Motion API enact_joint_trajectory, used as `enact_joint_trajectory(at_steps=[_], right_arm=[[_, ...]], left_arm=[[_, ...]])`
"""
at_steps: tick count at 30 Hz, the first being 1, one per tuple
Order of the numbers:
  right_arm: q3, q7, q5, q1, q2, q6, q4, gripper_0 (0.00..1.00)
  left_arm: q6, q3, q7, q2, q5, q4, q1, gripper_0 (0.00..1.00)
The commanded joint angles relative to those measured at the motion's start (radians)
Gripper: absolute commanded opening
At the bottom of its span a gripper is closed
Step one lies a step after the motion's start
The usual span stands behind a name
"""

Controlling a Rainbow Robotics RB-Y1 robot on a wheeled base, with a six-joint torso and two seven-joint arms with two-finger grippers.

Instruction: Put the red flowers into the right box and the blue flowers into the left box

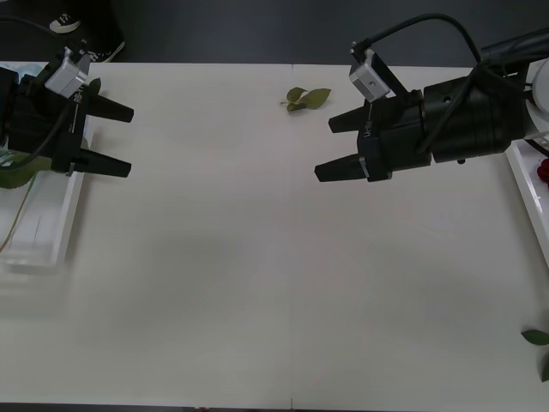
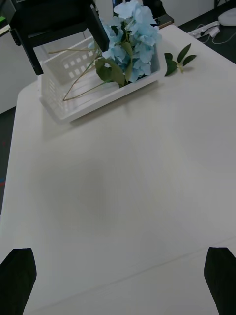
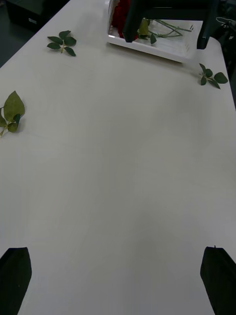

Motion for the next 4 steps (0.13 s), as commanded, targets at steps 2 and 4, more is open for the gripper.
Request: enact_joint_trajectory(at_steps=[2, 4], right_arm=[[0.016, 0.022, -0.002, -0.045, 0.037, -0.001, 0.016, 1.00], [0.019, 0.018, -0.002, -0.045, 0.052, -0.001, 0.024, 1.00]], left_arm=[[0.002, 0.021, 0.024, 0.026, 0.000, -0.022, -0.024, 1.00], [0.002, 0.021, 0.024, 0.026, 0.000, -0.022, -0.024, 1.00]])
